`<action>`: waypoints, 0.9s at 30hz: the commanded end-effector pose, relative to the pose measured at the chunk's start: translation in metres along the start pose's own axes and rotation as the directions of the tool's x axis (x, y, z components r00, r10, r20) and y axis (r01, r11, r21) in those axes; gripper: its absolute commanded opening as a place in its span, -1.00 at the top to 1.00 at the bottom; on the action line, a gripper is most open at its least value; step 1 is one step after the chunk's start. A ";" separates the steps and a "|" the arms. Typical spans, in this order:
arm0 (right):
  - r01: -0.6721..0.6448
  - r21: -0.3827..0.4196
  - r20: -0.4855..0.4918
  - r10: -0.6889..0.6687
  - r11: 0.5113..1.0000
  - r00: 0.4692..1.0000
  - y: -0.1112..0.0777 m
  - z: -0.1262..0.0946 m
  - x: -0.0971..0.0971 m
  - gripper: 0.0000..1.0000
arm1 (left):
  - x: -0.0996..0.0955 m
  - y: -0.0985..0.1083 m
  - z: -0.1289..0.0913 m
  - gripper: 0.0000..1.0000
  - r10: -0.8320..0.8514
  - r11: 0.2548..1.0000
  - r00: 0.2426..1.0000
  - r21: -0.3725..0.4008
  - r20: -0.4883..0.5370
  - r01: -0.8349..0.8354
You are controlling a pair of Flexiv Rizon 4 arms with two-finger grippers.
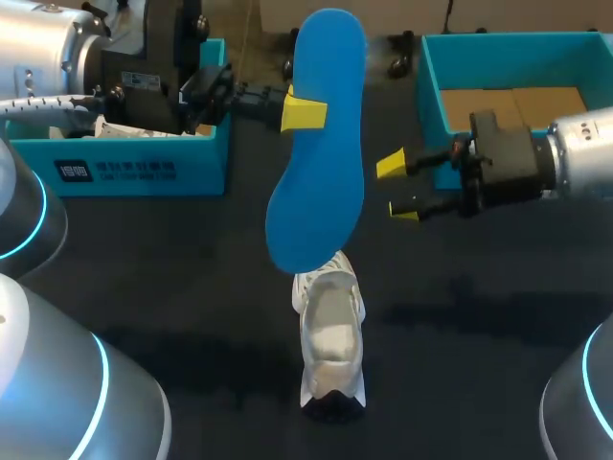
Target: Take the shoe out of the shoebox, open the shoe tongue, remove and reinsert the insole, then place the shoe into the shoebox
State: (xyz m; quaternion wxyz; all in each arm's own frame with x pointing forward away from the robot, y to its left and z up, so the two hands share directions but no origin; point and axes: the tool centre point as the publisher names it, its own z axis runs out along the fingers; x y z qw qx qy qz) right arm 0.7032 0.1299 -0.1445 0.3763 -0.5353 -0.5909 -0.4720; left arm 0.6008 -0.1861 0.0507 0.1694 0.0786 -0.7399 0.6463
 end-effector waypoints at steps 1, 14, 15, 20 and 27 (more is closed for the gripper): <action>-0.002 0.018 0.010 0.002 1.000 1.000 0.004 -0.010 0.016 -1.00 | -0.001 0.000 0.001 1.00 0.000 1.000 1.000 -0.002 -0.002 0.000; -0.048 0.033 -0.062 0.050 0.998 0.997 0.013 -0.024 0.030 -1.00 | -0.001 0.000 0.001 1.00 0.000 1.000 1.000 -0.002 -0.002 0.000; -0.049 0.033 -0.063 0.051 0.998 0.997 0.014 -0.025 0.031 -1.00 | -0.001 0.000 0.001 1.00 0.000 1.000 1.000 -0.002 -0.002 0.000; -0.067 0.041 -0.095 0.071 0.997 0.993 0.015 -0.025 0.033 -1.00 | -0.002 -0.007 -0.005 1.00 0.110 0.994 0.994 0.012 0.016 -0.110; -0.067 0.041 -0.095 0.071 0.997 0.993 0.015 -0.025 0.033 -1.00 | -0.006 -0.029 -0.016 1.00 0.543 0.837 0.838 -0.104 0.046 -0.537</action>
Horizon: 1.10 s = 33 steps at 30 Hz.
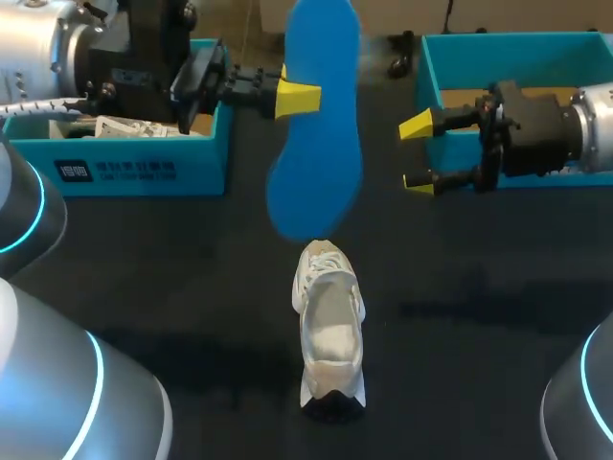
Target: Take the shoe out of the shoebox, open the shoe tongue, remove and reinsert the insole, then place the shoe into the shoebox
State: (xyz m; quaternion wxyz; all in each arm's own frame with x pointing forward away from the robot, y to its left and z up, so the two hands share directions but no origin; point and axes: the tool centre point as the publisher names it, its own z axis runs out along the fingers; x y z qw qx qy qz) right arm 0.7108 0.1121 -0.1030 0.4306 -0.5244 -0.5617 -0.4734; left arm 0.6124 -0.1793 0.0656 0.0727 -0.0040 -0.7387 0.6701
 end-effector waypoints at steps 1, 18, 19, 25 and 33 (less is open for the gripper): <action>0.000 0.001 0.002 0.000 1.000 1.000 0.001 0.002 0.000 -1.00 | -0.007 -0.014 -0.006 1.00 0.385 0.913 0.923 -0.151 0.012 -0.378; 0.000 0.001 0.002 0.000 1.000 1.000 0.001 0.002 0.000 -1.00 | -0.052 0.014 -0.034 1.00 0.957 0.044 0.142 -0.354 -0.255 -0.934; 0.000 0.001 0.002 0.000 1.000 1.000 0.001 0.002 0.000 -1.00 | -0.052 0.014 -0.034 1.00 0.957 0.044 0.142 -0.354 -0.255 -0.934; 0.000 0.001 0.002 0.000 1.000 1.000 0.001 0.002 0.000 -1.00 | -0.052 0.014 -0.034 1.00 0.957 0.044 0.142 -0.354 -0.255 -0.934; -0.015 -0.007 -0.024 0.015 1.000 1.000 0.008 0.002 0.001 -1.00 | -0.049 0.005 -0.033 1.00 0.971 -0.215 -0.174 -0.285 -0.161 -0.934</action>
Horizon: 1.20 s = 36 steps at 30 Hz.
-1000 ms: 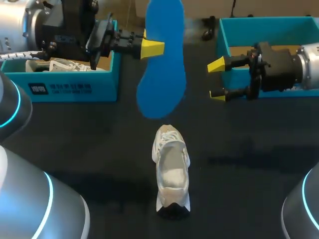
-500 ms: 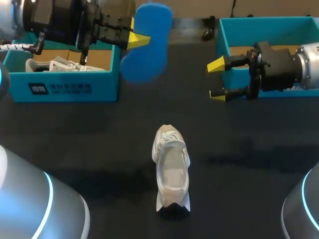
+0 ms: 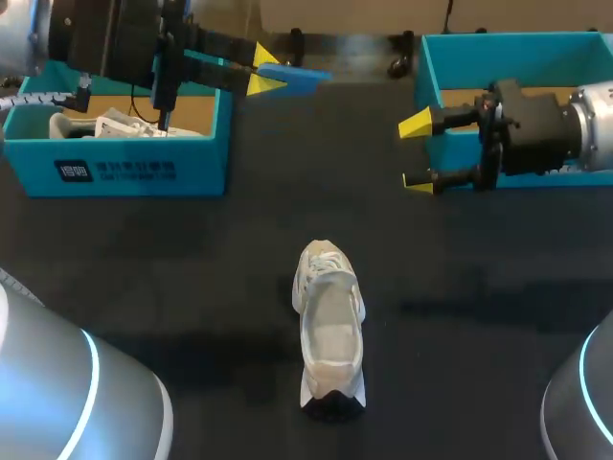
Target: Take the shoe out of the shoebox, open the shoe tongue, remove and reinsert the insole, then place the shoe into the shoebox
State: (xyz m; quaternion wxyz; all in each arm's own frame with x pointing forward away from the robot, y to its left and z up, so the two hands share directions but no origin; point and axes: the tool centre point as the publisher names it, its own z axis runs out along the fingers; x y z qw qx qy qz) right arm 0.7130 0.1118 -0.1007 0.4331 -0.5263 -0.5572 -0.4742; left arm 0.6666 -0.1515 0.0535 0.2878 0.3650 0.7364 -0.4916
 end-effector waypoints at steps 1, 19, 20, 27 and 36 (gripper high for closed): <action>-0.011 -0.007 -0.040 0.011 1.000 0.999 0.008 0.003 0.000 -1.00 | -0.003 -0.003 -0.001 1.00 0.664 0.748 0.735 -0.152 0.138 -0.646; -0.016 -0.024 -0.105 0.013 1.000 0.994 0.023 0.002 0.014 -1.00 | 0.026 0.020 0.020 1.00 0.740 0.607 0.506 -0.116 0.443 -0.786; -0.016 -0.024 -0.105 0.013 1.000 0.994 0.023 0.002 0.014 -1.00 | 0.026 0.020 0.020 1.00 0.740 0.607 0.506 -0.116 0.443 -0.786; -0.016 -0.024 -0.105 0.013 1.000 0.994 0.023 0.002 0.014 -1.00 | 0.026 0.020 0.020 1.00 0.740 0.607 0.506 -0.116 0.443 -0.786; -0.016 -0.024 -0.105 0.013 1.000 0.994 0.023 0.002 0.014 -1.00 | 0.040 0.049 0.037 1.00 0.747 0.625 0.542 -0.130 0.385 -0.770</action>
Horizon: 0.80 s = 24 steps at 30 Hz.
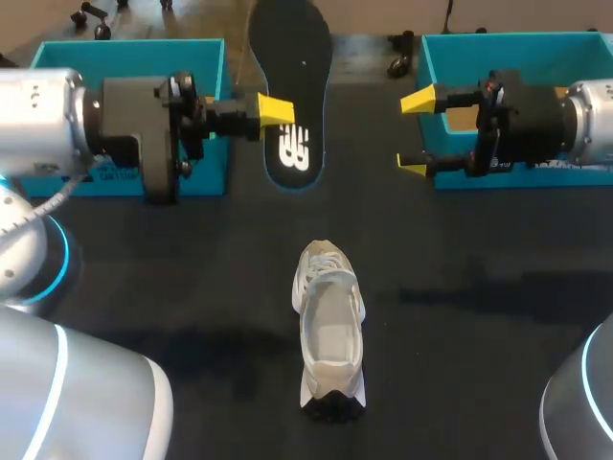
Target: Take the shoe out of the shoebox, open the shoe tongue, remove and reinsert the insole, then place the shoe into the shoebox
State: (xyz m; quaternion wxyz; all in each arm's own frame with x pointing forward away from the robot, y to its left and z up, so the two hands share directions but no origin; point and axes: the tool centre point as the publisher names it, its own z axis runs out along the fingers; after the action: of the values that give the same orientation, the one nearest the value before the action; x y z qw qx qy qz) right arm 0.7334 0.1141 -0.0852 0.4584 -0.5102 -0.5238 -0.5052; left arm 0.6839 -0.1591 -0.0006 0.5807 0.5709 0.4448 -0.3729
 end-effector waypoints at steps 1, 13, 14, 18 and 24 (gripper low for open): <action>0.000 0.000 0.000 0.000 1.000 1.000 0.001 0.002 -0.001 -1.00 | 0.018 -0.002 0.006 1.00 -0.007 1.000 0.994 -0.012 0.113 0.009; 0.000 0.000 0.000 0.000 1.000 1.000 0.001 0.002 -0.001 -1.00 | 0.073 0.000 0.028 1.00 -0.088 0.996 0.996 -0.010 0.033 0.088; 0.000 0.000 0.000 0.000 1.000 1.000 0.001 0.002 -0.001 -1.00 | 0.074 0.001 0.028 1.00 -0.095 0.995 0.995 -0.019 0.025 0.096; 0.000 0.000 0.000 0.000 1.000 1.000 0.001 0.002 -0.001 -1.00 | 0.074 0.001 0.028 1.00 -0.095 0.995 0.995 -0.019 0.025 0.096; 0.000 0.000 0.000 0.000 1.000 1.000 0.001 0.002 -0.001 -1.00 | 0.074 0.001 0.028 1.00 -0.095 0.995 0.995 -0.019 0.025 0.096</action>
State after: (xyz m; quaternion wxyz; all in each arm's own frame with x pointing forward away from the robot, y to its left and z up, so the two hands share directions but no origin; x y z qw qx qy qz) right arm 0.7343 0.1146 -0.0852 0.4592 -0.5100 -0.5236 -0.5048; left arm 0.7106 -0.1805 -0.0715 0.5732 0.5375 0.4692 -0.4029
